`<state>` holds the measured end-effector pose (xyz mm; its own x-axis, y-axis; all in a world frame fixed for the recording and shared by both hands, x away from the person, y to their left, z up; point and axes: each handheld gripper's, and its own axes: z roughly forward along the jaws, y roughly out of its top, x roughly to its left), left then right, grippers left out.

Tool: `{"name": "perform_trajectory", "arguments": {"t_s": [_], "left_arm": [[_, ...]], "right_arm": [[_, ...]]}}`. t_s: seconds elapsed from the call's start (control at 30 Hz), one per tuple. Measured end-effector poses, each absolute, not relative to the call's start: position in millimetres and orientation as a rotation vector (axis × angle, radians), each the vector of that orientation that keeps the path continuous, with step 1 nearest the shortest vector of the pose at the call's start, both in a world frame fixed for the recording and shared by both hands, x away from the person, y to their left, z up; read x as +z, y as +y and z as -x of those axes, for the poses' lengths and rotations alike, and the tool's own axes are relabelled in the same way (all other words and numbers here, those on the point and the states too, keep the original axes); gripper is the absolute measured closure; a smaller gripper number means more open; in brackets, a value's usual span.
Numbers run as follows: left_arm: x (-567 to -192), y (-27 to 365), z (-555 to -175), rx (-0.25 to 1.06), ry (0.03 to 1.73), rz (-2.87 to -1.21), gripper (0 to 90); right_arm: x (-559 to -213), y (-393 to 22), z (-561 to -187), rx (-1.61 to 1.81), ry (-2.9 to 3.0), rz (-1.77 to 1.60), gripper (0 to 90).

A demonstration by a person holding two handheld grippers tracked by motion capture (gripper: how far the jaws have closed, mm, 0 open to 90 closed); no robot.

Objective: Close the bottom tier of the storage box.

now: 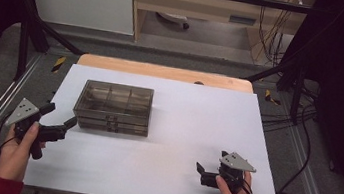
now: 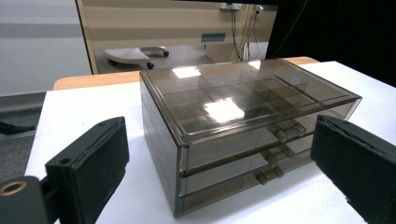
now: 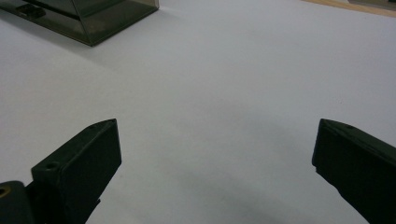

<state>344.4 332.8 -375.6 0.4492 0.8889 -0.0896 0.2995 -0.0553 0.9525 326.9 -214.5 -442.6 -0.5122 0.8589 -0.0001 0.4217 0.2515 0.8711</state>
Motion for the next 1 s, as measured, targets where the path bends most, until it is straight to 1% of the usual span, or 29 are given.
{"name": "perform_trajectory", "arguments": {"t_s": [0.5,1.0], "left_arm": [[-380,341,-342,0.676,1.051,-1.617,4.3],[-397,357,-336,0.684,1.064,-1.605,4.6]], "right_arm": [[-443,-215,-328,1.192,2.05,-1.155,2.1],[-442,-215,-327,1.193,2.042,-1.154,2.1]]}}
